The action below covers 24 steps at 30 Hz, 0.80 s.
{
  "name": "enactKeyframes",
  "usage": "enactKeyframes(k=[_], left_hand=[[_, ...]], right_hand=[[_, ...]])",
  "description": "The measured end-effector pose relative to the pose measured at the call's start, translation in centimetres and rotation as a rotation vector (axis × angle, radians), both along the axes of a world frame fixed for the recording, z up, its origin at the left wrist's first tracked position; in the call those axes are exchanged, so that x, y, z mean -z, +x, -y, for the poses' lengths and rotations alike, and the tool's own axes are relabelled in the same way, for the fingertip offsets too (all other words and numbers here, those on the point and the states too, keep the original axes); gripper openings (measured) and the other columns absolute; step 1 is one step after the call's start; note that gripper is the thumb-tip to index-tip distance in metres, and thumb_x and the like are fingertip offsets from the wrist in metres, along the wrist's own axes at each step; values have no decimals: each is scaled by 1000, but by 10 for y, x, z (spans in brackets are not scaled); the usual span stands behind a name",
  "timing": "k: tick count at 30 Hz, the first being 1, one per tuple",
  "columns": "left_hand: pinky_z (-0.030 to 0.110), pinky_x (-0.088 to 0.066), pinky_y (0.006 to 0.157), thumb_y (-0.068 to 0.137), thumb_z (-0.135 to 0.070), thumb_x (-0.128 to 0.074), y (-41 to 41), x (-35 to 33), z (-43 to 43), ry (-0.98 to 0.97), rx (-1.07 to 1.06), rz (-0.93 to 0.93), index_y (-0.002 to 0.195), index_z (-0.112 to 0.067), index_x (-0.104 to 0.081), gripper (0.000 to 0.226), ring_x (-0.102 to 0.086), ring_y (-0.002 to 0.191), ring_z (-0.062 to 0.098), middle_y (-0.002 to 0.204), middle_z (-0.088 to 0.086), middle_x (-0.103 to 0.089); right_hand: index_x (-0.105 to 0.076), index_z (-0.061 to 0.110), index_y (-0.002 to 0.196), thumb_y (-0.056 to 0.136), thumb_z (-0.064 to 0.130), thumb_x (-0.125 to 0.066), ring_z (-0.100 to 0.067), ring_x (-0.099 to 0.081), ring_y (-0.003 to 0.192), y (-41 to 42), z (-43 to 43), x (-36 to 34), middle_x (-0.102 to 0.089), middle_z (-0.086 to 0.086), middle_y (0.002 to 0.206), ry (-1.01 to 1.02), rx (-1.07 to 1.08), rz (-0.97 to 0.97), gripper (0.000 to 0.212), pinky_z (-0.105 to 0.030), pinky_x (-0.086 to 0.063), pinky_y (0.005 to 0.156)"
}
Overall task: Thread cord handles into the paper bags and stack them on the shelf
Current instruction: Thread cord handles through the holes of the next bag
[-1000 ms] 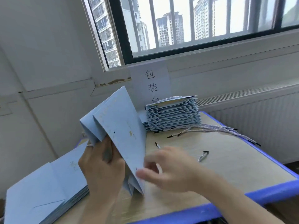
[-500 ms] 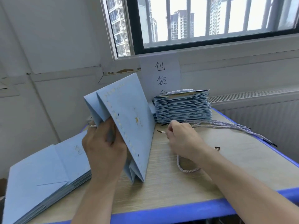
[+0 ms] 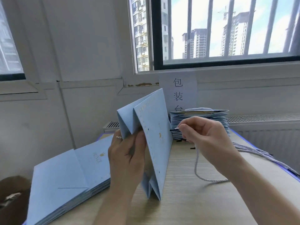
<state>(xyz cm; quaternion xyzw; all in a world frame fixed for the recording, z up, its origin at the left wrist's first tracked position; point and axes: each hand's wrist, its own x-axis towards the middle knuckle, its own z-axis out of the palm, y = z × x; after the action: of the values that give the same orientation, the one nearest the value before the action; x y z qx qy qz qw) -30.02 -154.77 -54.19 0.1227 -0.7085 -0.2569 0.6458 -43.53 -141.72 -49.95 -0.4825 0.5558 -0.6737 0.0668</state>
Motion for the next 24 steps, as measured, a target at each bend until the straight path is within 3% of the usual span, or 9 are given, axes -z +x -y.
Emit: enactKeyframes(k=[3, 5, 9, 12, 16, 19, 24], left_hand=[[9, -32, 61, 94, -46, -47, 0, 2, 1, 24, 16, 6, 79, -31, -67, 29, -52, 71, 24, 71, -1, -57], [9, -32, 62, 93, -47, -47, 1, 2, 0, 30, 21, 10, 91, -33, -68, 25, -53, 73, 23, 73, -1, -60], [6, -37, 70, 91, -56, -47, 1, 1, 0, 44, 68, 10, 108, -40, -67, 31, -59, 86, 15, 91, 2, -70], [6, -40, 76, 89, -71, -43, 1, 0, 0, 45, 97, -5, 109, -47, -67, 39, -60, 96, 12, 102, -1, -70], [9, -43, 77, 87, -75, -43, -1, 2, 1, 53, 116, -7, 110, -48, -66, 43, -60, 100, 13, 106, -1, -70], [13, -45, 78, 88, -71, -47, 0, 1, 0, 47, 124, -5, 114, -42, -67, 44, -61, 101, 17, 105, -3, -72], [15, -46, 75, 82, -48, -64, 2, -2, -6, 101, 175, -125, 99, -44, -75, 21, -63, 96, 16, 98, -11, -73]], right_hand=[[-71, 24, 84, 91, 13, -68, -11, -60, 67, 13, 3, -6, -70, 6, 73, -33, 36, -154, 14, -21, -50, 65], [-69, 28, 84, 93, 16, -68, -13, -60, 68, 20, 7, -7, -69, 9, 75, -43, 107, -292, 15, -24, -50, 65], [-63, 30, 84, 91, 20, -67, 1, -57, 67, 30, 16, -5, -60, 24, 68, -74, 196, -484, 13, -7, -39, 64], [-61, 32, 84, 89, 26, -61, 0, -57, 68, 31, 21, -3, -61, 25, 70, -114, 174, -441, 8, -7, -39, 65], [-61, 31, 84, 90, 24, -61, 1, -55, 68, 34, 25, -2, -59, 25, 69, -122, 144, -458, 9, -7, -38, 66], [-63, 27, 86, 91, 21, -62, 2, -55, 69, 36, 28, -1, -58, 24, 69, -114, 140, -486, 8, -6, -38, 68], [-62, 32, 86, 94, 24, -63, 0, -56, 72, 31, 30, 0, -60, 25, 73, -79, 106, -474, 11, -7, -38, 69]])
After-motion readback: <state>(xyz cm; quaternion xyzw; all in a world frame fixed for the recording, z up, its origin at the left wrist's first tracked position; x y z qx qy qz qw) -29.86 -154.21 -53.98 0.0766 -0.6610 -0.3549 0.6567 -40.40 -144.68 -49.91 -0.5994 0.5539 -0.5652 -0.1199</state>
